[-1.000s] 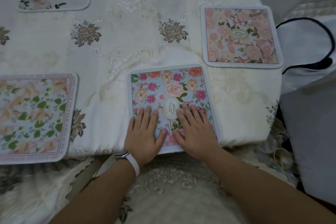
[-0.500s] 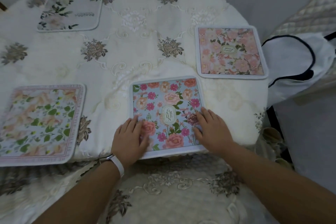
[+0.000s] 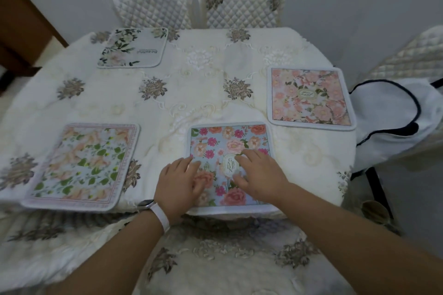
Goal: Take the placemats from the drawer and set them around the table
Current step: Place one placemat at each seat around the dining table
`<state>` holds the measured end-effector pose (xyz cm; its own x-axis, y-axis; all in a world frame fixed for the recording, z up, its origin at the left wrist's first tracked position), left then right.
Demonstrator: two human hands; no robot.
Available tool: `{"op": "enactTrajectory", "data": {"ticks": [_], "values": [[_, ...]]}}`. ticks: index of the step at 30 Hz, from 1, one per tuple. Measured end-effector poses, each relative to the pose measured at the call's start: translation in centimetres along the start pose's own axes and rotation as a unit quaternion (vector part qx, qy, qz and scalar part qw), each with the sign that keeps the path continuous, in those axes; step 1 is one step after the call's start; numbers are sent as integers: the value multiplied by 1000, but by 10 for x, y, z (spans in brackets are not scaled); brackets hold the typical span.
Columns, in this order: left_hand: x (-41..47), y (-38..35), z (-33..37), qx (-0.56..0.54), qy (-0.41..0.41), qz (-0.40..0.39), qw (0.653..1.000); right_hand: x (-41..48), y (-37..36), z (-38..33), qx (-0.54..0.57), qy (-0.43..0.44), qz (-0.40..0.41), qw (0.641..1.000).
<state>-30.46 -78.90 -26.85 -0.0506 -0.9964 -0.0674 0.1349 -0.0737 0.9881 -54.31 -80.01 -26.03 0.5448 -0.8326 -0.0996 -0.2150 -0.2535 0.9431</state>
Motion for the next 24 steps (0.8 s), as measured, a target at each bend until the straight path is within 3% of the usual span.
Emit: {"op": "enactTrajectory", "data": {"ticks": [15,24], "values": [[-93,56,-74,-8,145,61,988,37,32,-103,-7,120,-30,992],[-204,76,-156,-30,247,94,964,41,12,-236,-25,225,-31,974]]}}
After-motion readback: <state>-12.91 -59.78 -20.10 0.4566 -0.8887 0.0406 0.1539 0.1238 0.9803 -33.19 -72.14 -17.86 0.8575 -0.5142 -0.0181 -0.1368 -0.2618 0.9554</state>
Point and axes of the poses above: each hand's wrist, its own x-axis towards the middle knuckle, its own y-axis out of the back of the hand, z = x × y, the point moved 1 cm from there along x, towards the middle knuckle, and after that the axes turned 13 degrees about y, right-handed, at the moved point
